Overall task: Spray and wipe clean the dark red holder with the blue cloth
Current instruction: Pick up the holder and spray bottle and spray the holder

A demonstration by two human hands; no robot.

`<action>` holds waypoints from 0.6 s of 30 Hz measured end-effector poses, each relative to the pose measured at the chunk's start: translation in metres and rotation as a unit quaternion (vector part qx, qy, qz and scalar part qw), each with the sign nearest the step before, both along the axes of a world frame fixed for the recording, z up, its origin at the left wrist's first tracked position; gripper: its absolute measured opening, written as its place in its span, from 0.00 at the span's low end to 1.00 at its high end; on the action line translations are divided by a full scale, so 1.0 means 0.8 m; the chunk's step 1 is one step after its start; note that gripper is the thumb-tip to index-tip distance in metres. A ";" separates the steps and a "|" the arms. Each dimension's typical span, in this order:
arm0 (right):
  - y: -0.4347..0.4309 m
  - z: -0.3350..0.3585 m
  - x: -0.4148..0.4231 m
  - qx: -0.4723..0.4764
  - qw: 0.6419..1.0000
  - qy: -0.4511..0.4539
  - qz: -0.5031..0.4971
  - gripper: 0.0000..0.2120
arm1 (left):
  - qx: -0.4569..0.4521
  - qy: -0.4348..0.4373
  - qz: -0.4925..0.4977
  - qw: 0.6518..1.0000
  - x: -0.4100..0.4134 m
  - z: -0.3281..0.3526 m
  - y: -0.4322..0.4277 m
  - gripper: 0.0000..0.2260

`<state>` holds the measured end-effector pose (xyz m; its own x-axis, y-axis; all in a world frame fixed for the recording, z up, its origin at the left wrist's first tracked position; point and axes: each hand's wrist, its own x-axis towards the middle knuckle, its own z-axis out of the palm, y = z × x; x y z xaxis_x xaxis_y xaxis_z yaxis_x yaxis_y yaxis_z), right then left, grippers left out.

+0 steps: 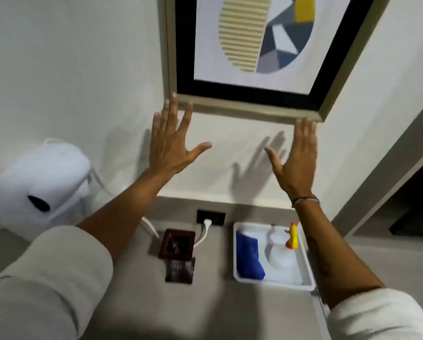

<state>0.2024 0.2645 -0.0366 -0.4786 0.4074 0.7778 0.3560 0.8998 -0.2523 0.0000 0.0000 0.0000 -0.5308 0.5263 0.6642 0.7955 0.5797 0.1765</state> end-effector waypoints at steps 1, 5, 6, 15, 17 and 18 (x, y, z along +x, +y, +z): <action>0.004 -0.042 0.020 -0.055 0.998 -0.010 -0.016 0.48 | -0.037 -0.030 -0.006 0.999 0.005 -0.032 -0.007 0.51; 0.007 -0.195 0.110 -0.253 0.961 -0.098 -0.055 0.52 | -0.137 -0.132 -0.038 0.981 0.041 -0.150 -0.040 0.53; 0.003 -0.227 0.125 -0.302 0.945 -0.116 -0.056 0.53 | -0.158 -0.160 -0.046 0.973 0.051 -0.176 -0.050 0.53; -0.013 -0.316 0.147 -0.479 0.871 -0.108 0.017 0.44 | -0.356 -0.318 -0.060 0.877 0.090 -0.262 -0.097 0.64; -0.010 -0.328 0.146 -0.490 0.867 -0.087 -0.003 0.38 | -0.374 -0.320 -0.064 0.868 0.092 -0.267 -0.102 0.64; -0.009 -0.332 0.144 -0.492 0.867 -0.080 -0.011 0.36 | -0.384 -0.320 -0.063 0.864 0.093 -0.268 -0.106 0.63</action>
